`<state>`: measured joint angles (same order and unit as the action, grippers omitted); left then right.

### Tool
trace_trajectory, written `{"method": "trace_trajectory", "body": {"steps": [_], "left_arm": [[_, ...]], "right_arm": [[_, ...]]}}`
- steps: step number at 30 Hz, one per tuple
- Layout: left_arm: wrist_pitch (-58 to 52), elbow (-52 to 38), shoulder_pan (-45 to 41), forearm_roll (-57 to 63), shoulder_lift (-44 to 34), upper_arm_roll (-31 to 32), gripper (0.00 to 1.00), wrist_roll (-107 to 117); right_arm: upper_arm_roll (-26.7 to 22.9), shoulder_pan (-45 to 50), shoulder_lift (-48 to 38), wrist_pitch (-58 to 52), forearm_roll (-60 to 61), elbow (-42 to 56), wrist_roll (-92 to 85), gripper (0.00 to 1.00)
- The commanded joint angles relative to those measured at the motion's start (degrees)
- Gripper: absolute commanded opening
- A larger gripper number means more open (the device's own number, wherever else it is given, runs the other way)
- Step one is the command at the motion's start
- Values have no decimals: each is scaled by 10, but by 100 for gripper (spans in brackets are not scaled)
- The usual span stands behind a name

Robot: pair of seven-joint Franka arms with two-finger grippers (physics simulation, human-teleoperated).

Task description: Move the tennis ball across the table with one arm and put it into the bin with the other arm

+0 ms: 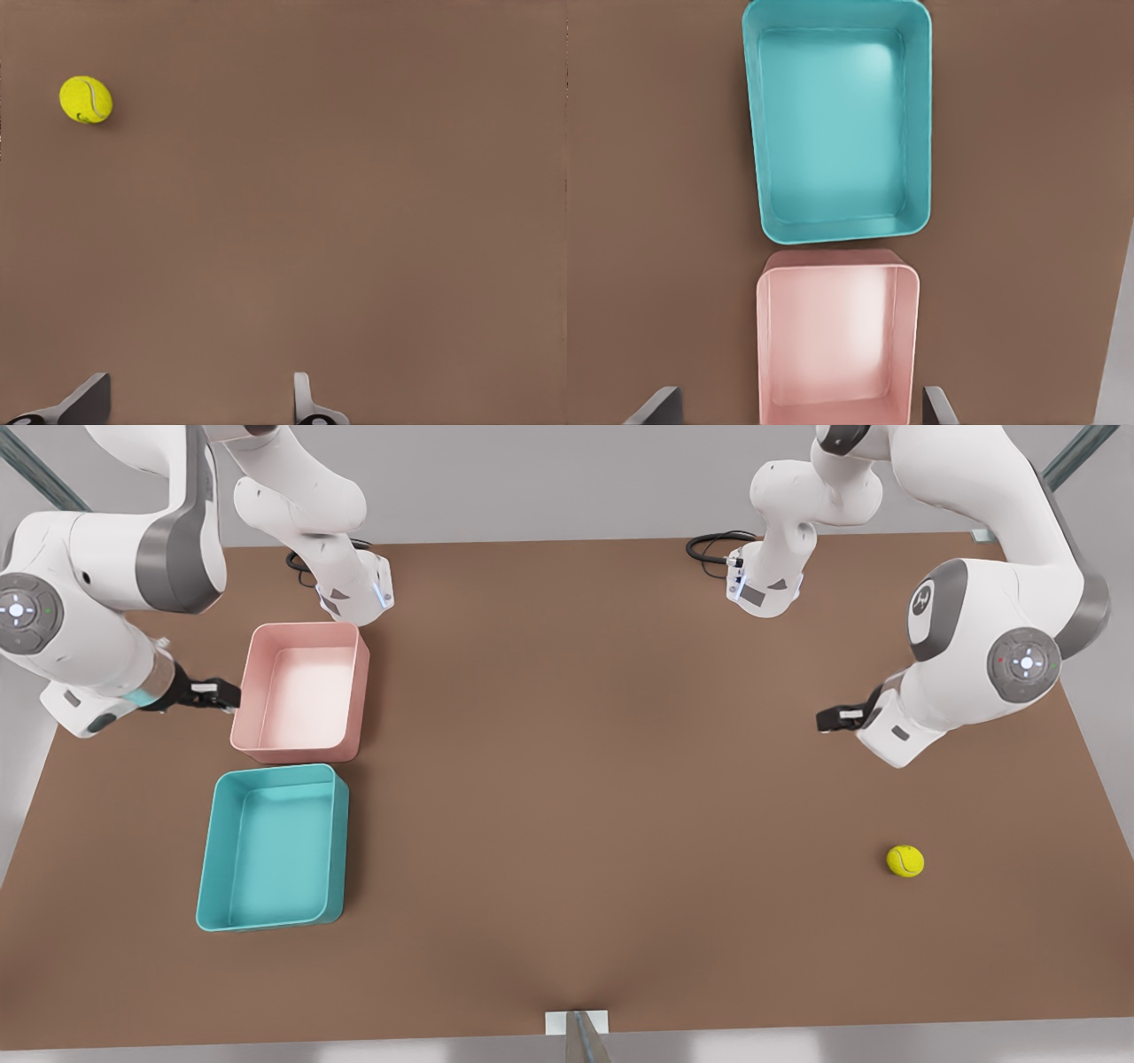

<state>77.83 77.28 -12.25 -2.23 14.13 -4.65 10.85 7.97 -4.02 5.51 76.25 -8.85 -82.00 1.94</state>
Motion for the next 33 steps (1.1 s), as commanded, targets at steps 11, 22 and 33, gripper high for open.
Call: {"method": "trace_trajectory", "body": {"steps": [11, 22, 33], "left_arm": [[188, 1, 87, -22, 157, -49, 21, -606], [399, -95, 219, -35, 382, -79, 21, -1291], [426, -35, 241, 2, 368, -64, 21, -1164]], "right_arm": [[-2, 3, 49, 68, 39, 21, 15, 100], [-3, -6, 58, 100, 60, 20, 13, 100], [-5, -15, 60, 107, 58, 18, 6, 100]]}}
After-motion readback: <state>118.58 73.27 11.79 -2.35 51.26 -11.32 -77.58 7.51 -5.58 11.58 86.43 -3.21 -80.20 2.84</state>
